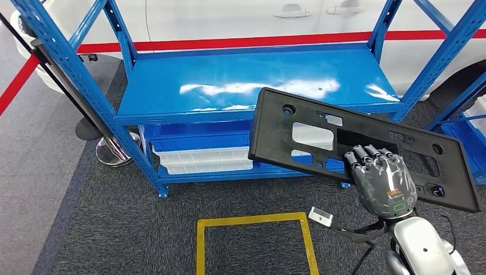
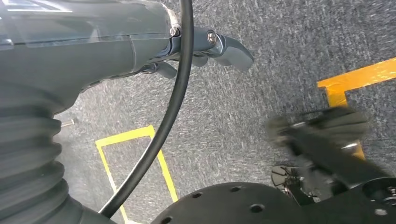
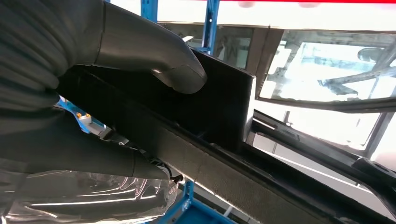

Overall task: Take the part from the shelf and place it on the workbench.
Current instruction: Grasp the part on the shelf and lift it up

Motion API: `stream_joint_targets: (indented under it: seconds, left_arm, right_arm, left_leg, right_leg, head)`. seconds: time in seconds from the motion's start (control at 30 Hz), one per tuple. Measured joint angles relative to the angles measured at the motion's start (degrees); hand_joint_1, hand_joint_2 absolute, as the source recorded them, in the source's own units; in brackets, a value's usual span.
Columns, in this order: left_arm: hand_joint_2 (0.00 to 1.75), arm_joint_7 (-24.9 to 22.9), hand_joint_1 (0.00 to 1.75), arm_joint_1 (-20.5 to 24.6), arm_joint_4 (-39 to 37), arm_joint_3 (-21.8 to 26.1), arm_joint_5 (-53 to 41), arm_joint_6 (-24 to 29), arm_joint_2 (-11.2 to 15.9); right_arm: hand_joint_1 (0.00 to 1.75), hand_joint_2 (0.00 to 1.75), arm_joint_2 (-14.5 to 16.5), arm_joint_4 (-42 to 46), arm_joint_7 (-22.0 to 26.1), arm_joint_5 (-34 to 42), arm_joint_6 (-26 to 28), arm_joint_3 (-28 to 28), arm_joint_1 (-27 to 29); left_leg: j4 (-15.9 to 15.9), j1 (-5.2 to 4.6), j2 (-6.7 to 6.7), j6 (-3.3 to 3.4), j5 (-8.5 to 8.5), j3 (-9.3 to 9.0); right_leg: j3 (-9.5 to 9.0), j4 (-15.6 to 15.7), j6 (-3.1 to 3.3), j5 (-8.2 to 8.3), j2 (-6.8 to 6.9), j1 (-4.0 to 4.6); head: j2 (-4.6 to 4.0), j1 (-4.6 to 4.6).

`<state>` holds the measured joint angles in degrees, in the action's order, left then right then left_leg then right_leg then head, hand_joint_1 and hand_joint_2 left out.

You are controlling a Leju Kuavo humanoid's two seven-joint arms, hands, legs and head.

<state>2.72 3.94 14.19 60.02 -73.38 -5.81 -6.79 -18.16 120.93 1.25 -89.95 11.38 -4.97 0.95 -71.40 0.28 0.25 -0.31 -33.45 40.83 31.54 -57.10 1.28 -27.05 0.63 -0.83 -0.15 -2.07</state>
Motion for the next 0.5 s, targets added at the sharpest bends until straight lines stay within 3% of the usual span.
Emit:
stream_joint_targets:
  seconds: [0.03,0.07,0.1,0.13,0.17,0.23,0.27,0.33,0.37,0.4,0.47,0.5]
  left_arm:
    - [1.75,0.15,0.00,0.09,0.01,0.09,0.03,0.03,-0.01]
    - [1.75,0.21,0.00,0.16,0.02,0.18,0.03,0.05,-0.01]
    - [1.75,0.22,0.00,0.19,0.04,0.25,0.03,0.07,-0.01]
    - [1.75,0.23,0.00,0.22,0.08,0.29,0.03,0.07,-0.01]
    - [1.75,0.23,0.00,0.29,0.17,0.30,0.03,0.08,-0.01]
    - [1.75,0.27,0.00,0.47,0.37,0.32,0.03,0.08,-0.02]
    - [1.75,0.30,0.00,0.53,0.44,0.35,0.04,0.09,-0.04]
    - [1.75,0.30,0.00,0.50,0.45,0.49,0.05,0.08,-0.10]
    - [1.75,0.28,0.00,0.49,0.45,0.59,0.05,0.07,-0.15]
    - [1.75,0.27,0.00,0.48,0.46,0.69,0.05,0.05,-0.19]
    - [1.75,0.25,0.00,0.50,0.48,0.83,0.05,0.02,-0.25]
    - [1.75,0.26,0.00,0.50,0.48,0.89,0.05,0.02,-0.25]
  right_arm:
    - [1.75,1.75,0.00,-0.16,0.01,-0.02,-0.01,-0.01,-0.17]
    - [1.75,1.75,0.00,-0.32,0.02,-0.03,-0.02,-0.02,-0.28]
    - [1.75,1.75,0.00,-0.46,0.03,-0.03,-0.02,-0.03,-0.35]
    - [1.75,1.75,0.00,-0.55,0.04,-0.03,-0.02,-0.03,-0.42]
    - [1.75,1.75,0.00,-0.61,0.05,-0.03,-0.01,-0.04,-0.48]
    - [1.75,1.75,0.01,-0.63,0.10,-0.03,-0.01,-0.04,-0.69]
    - [1.75,1.75,0.01,-0.63,0.12,-0.03,-0.01,-0.04,-0.82]
    - [1.75,1.75,0.02,-0.65,0.16,-0.04,-0.01,-0.04,-1.00]
    - [1.75,1.75,0.02,-0.67,0.17,-0.04,-0.02,-0.04,-1.04]
    - [1.75,1.75,0.02,-0.71,0.17,-0.05,-0.02,-0.04,-1.04]
    - [1.75,1.75,0.02,-0.78,0.17,-0.05,-0.03,-0.04,-1.05]
    - [1.75,1.75,0.02,-0.84,0.17,-0.05,-0.04,-0.04,-1.04]
  left_leg:
    - [-2.80,0.01,0.00,-0.07,-0.45,0.06]
    - [-4.04,0.01,0.00,-0.08,0.61,-0.68]
    - [-3.32,0.01,0.00,-0.02,2.49,-2.40]
    - [-0.67,0.01,-0.02,0.12,4.10,-5.06]
    - [3.58,-0.05,-0.05,0.33,4.48,-8.49]
    - [11.87,-0.25,-0.14,0.78,2.80,-14.17]
    - [14.16,-0.42,-0.17,0.98,1.91,-15.44]
    - [15.06,-0.43,-0.05,1.54,2.70,-15.04]
    - [15.23,-0.36,0.08,2.00,3.46,-14.45]
    - [15.40,-0.24,0.23,2.47,4.35,-13.69]
    - [15.41,-0.26,0.41,3.11,6.01,-11.84]
    - [15.30,-0.35,0.44,3.20,6.79,-10.82]
  right_leg:
    - [1.04,-0.14,-0.04,0.74,0.03,0.05]
    - [2.14,-0.34,-0.12,1.43,0.06,0.07]
    - [3.24,-0.63,-0.25,2.09,0.10,0.08]
    - [4.21,-0.96,-0.40,2.65,0.11,0.07]
    - [5.06,-1.33,-0.63,3.18,0.11,0.09]
    - [5.90,-1.75,-1.23,4.15,0.19,0.12]
    - [6.02,-1.69,-1.59,4.71,0.26,0.08]
    - [6.18,-1.35,-2.33,5.62,0.28,-0.05]
    - [6.59,-1.72,-2.57,4.87,0.14,-0.09]
    - [7.23,-2.97,-2.75,2.91,-0.01,-0.12]
    - [8.94,-8.71,-2.99,-3.35,-0.21,-0.25]
    - [9.62,-12.45,-3.15,-5.71,-0.23,-0.32]
  head:
    - [0.00,0.00]
    - [0.00,-0.01]
    - [0.00,-0.01]
    - [0.00,-0.01]
    - [0.00,-0.01]
    - [0.00,0.00]
    - [0.00,-0.01]
    - [0.00,0.01]
    - [0.00,0.01]
    - [0.00,0.03]
    - [0.00,0.04]
    - [0.00,0.04]
